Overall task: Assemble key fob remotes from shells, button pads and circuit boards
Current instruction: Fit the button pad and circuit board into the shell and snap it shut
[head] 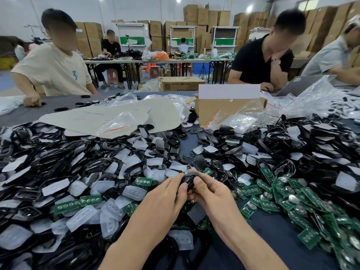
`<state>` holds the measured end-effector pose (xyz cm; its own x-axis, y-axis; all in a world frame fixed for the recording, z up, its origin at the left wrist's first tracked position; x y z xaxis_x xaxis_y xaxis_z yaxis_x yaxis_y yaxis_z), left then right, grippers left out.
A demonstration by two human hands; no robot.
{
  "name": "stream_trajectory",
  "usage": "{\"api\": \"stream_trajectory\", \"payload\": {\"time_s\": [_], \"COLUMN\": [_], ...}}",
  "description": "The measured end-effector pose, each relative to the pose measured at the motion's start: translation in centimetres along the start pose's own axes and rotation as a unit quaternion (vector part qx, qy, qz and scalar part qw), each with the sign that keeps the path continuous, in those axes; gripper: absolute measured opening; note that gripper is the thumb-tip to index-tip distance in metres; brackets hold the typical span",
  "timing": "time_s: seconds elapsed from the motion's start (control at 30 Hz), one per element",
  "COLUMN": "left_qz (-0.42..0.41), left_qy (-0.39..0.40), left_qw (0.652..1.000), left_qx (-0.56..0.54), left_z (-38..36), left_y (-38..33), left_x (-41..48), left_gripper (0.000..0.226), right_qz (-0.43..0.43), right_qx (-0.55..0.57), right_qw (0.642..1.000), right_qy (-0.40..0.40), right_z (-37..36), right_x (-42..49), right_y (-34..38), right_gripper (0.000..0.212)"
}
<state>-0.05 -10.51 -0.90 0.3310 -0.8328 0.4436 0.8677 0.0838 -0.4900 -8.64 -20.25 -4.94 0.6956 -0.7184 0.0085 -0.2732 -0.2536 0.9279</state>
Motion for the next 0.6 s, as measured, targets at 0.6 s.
{"api": "stream_trajectory", "payload": {"time_s": [0.6], "left_qz": [-0.016], "left_qy": [0.000], "left_qw": [0.993], "left_qx": [-0.117], "left_z": [-0.1], "left_y": [-0.4], "left_x": [-0.4], "left_gripper": [0.053], "right_qz": [0.001], "right_qx": [0.083], "right_qw": [0.996], "right_qy": [-0.019], "right_z": [-0.3], "right_x": [-0.8], "right_y": [1.6], "right_gripper": [0.036]}}
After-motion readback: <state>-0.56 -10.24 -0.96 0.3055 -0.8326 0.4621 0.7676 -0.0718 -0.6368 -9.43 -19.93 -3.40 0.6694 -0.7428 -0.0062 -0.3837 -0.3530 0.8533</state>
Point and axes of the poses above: each hand's wrist, its own x-axis towards the middle knuckle, its own z-axis out of the back of the hand, y = z × x, the point moved 7 cm from there along x, towards the middle knuckle, and after that the axes turned 2 degrees about -z, right-handed, at the moved point
